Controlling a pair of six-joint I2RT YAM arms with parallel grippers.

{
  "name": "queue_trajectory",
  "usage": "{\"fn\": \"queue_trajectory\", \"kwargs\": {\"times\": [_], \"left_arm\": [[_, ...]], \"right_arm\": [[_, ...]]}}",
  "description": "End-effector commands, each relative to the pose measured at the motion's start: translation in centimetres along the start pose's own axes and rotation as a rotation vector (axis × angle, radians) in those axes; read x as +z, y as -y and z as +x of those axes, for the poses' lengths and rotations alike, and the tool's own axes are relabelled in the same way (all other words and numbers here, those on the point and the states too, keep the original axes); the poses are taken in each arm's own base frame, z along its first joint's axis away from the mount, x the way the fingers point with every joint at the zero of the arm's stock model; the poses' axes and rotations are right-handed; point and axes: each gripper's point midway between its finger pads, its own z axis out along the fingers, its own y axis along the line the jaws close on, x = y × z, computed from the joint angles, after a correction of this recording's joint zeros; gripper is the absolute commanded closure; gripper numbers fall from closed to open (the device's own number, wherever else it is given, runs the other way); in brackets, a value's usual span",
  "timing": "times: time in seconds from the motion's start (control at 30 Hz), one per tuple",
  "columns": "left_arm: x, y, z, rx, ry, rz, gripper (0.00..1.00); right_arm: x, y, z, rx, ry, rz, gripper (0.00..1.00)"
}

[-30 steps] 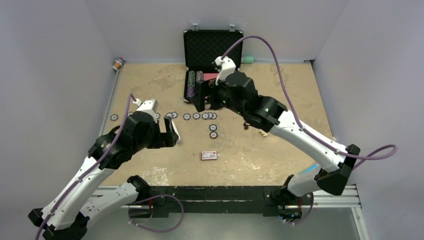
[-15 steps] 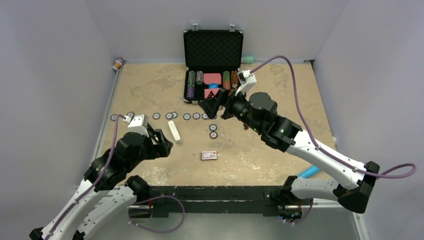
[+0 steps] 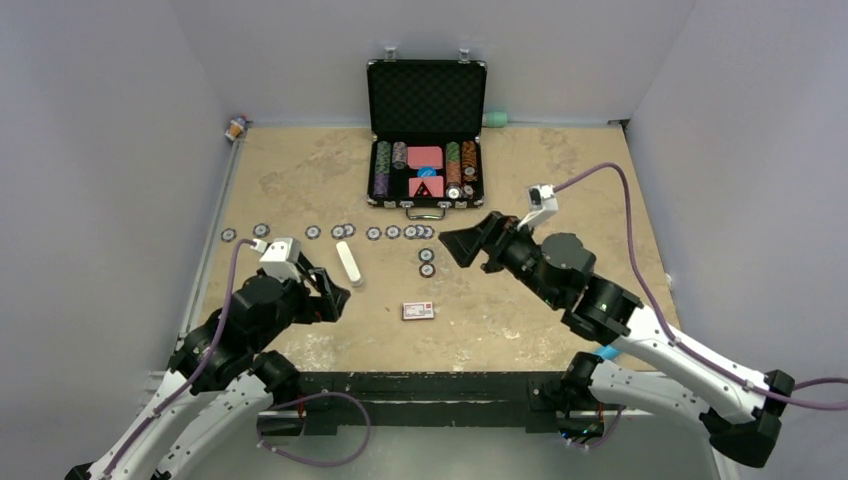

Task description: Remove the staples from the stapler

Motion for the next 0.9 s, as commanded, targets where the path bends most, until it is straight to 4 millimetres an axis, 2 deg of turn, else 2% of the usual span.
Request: {"fn": "queue_trajectory", "kwargs": {"times": [0.0, 0.13, 0.3, 0.43, 0.57, 0.7, 0.87], "left_arm": [[0.1, 0.7, -0.9, -0.021, 0.031, 0.023, 0.0], [-0.2, 0.3, -1.0, -0.035, 0.032, -0.003, 0.0], [-2.1, -2.4, -1.7, -0.022, 0.032, -0.151, 0.0], [-2.4, -3.3, -1.8, -0.023, 0.057, -0.188, 0.0], [-2.5, -3.7, -1.6, -0.034, 0.064, -0.202, 0.0], [-2.3, -3.9, -1.5, -0.038, 0.055, -0.217, 0.0], [-2.2, -3.7, -1.3, -0.037, 0.042, -0.215, 0.0]], "right_arm": [[-3.1, 3.0, 1.6, 0.103, -0.004, 0.052, 0.01], [-5.4, 3.7, 1.4, 0.182, 0.059, -0.006, 0.01], [-6.1, 5.2, 1.0, 0.215, 0.1, 0.054, 0.01], [-5.2, 6.2, 1.7, 0.222, 0.109, 0.088, 0.01], [-3.5, 5.8, 2.3, 0.185, 0.066, 0.104, 0.01], [-2.0, 5.7, 4.0, 0.155, -0.021, 0.143, 0.01], [-1.9, 5.9, 4.8, 0.134, -0.058, 0.141, 0.04]]}}
